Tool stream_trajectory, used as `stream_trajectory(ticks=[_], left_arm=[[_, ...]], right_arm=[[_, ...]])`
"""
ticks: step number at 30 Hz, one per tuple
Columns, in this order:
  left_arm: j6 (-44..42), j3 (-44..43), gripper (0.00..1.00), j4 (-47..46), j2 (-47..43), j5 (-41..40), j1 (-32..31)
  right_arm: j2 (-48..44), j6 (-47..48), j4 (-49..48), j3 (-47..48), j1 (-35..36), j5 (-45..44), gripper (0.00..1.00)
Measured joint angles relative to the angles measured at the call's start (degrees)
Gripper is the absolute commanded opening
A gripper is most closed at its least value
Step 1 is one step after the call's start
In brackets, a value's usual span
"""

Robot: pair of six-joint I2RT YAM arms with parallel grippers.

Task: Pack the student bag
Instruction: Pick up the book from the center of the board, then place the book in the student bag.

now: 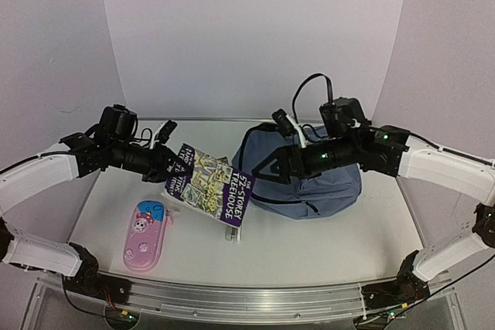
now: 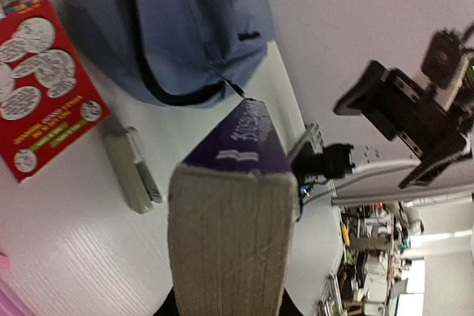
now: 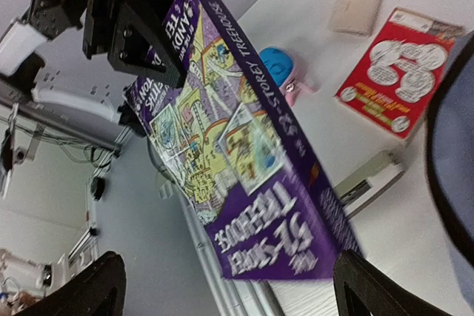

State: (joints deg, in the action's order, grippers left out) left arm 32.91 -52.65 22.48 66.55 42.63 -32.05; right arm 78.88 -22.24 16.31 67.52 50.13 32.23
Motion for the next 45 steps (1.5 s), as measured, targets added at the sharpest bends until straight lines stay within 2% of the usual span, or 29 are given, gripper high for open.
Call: stream_trajectory(ticks=[6, 11, 19, 29, 35, 45], left_arm=[[6.45, 0.88, 0.0, -0.66, -2.0, -9.74, 8.37], [12.98, 3.59, 0.0, -4.35, -4.4, -14.52, 15.76], [17.58, 6.94, 0.0, -8.18, -2.78, -14.77, 16.98], [17.85, 9.7, 0.0, -8.15, -3.08, -14.25, 16.98], [17.59, 10.92, 0.0, -8.14, -4.36, -14.22, 16.98], [17.5, 11.24, 0.0, -8.19, -4.36, -14.13, 16.98]], right_arm=[[0.87, -2.39, 2.06, 4.99, 1.4, -18.0, 0.85], [9.78, -4.02, 2.52, 9.52, 4.24, -29.39, 0.79], [27.39, -6.21, 4.35, 18.22, 6.42, -39.33, 0.66], [40.18, -8.32, 4.77, 27.52, 4.62, -41.99, 0.47], [41.79, -9.24, 5.18, 27.82, 2.81, -41.88, 0.24], [42.08, -9.43, 5.07, 28.13, 1.88, -40.86, 0.0]])
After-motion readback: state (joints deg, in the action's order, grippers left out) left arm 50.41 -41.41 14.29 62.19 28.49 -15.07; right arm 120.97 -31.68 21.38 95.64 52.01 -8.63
